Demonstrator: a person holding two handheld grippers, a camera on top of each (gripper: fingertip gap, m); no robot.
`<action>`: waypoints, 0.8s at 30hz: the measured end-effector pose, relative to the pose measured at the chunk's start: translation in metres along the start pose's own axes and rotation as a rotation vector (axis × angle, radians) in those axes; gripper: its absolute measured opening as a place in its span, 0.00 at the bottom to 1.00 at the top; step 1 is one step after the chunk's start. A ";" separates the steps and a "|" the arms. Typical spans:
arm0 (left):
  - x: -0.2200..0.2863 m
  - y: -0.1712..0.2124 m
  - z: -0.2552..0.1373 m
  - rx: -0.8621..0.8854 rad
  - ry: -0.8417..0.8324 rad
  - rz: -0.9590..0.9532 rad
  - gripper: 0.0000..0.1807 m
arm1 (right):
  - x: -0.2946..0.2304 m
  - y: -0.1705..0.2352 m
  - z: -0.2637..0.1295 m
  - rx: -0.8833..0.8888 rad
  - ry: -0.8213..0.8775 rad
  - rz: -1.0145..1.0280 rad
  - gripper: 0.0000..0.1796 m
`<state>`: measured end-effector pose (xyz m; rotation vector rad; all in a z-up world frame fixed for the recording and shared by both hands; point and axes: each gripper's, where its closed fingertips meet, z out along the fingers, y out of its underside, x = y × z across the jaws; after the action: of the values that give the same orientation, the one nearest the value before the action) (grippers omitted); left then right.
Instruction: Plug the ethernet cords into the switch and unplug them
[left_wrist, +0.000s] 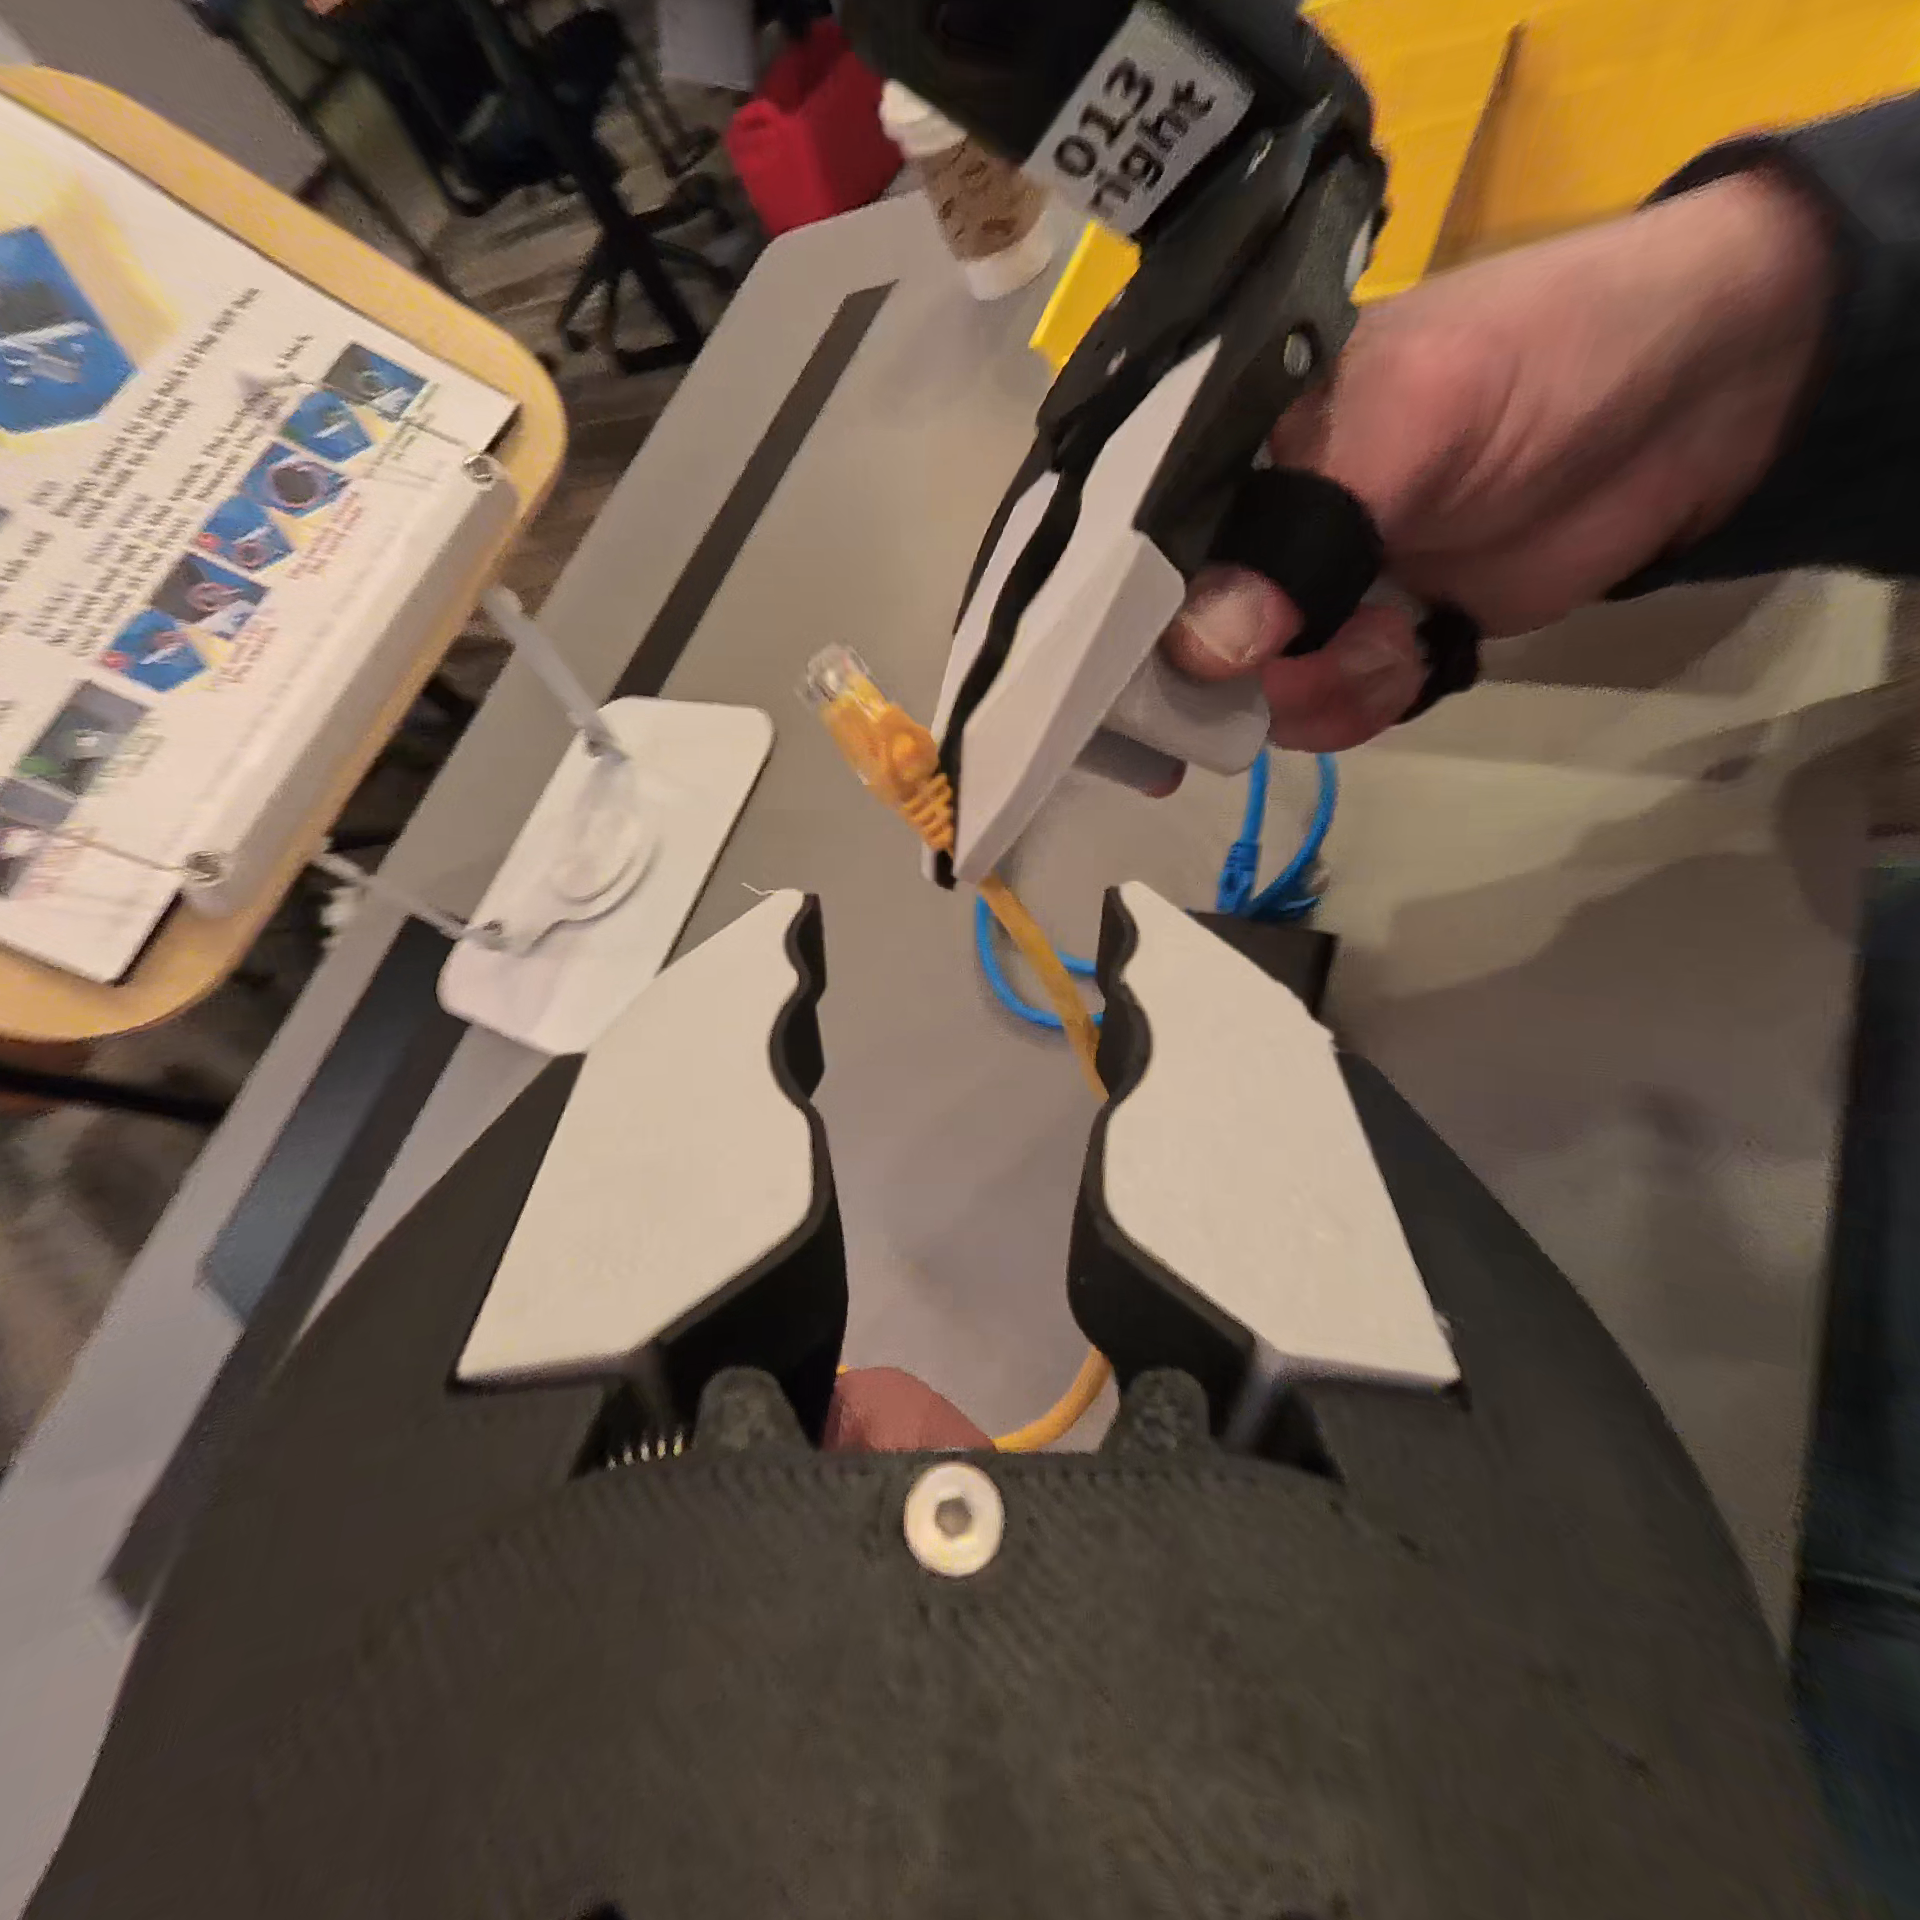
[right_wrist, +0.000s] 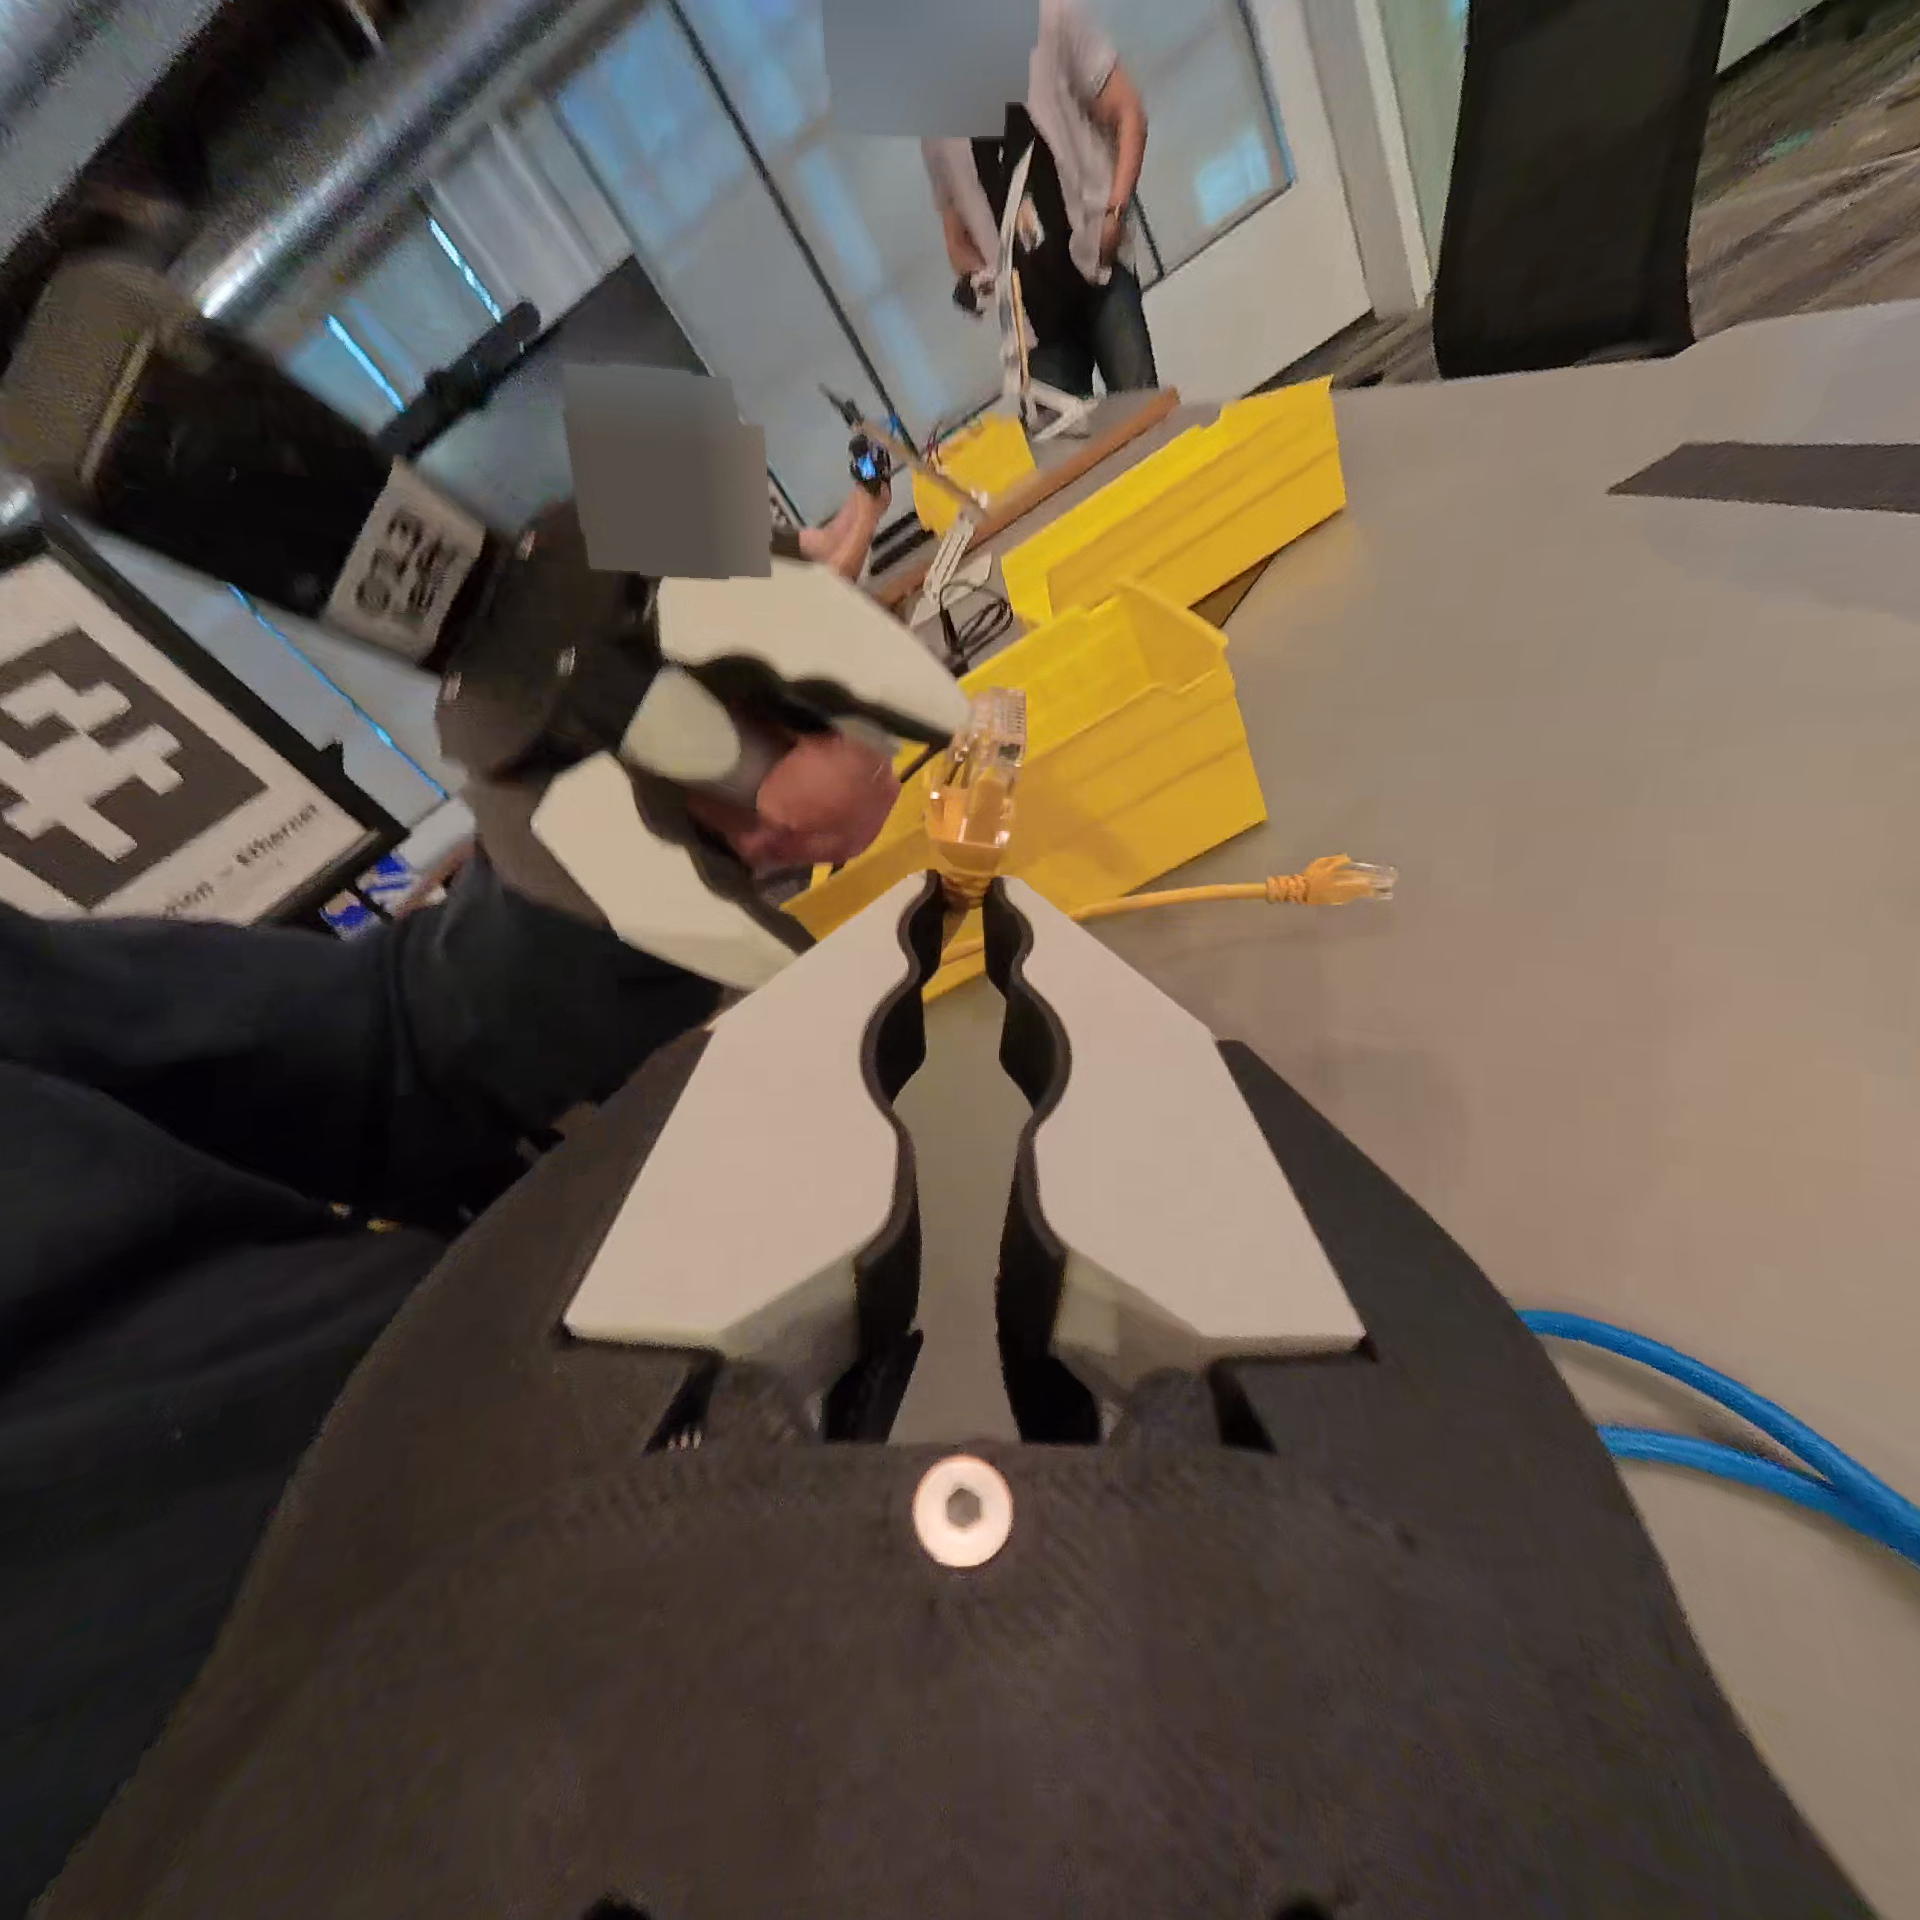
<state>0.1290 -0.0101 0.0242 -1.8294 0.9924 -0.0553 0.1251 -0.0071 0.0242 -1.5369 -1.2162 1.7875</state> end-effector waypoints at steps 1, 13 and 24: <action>0.000 0.003 0.002 -0.027 -0.056 0.029 0.27 | 0.000 -0.001 0.001 0.013 0.006 0.014 0.04; 0.001 0.002 -0.002 -0.047 -0.236 0.177 0.04 | -0.014 0.001 0.011 0.036 -0.035 0.072 0.04; 0.019 -0.001 -0.008 -0.038 -0.027 0.080 0.03 | -0.022 0.007 0.007 -0.105 -0.044 -0.102 0.12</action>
<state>0.1383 -0.0280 0.0219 -1.8188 1.0534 0.0370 0.1254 -0.0302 0.0290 -1.4704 -1.4046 1.7245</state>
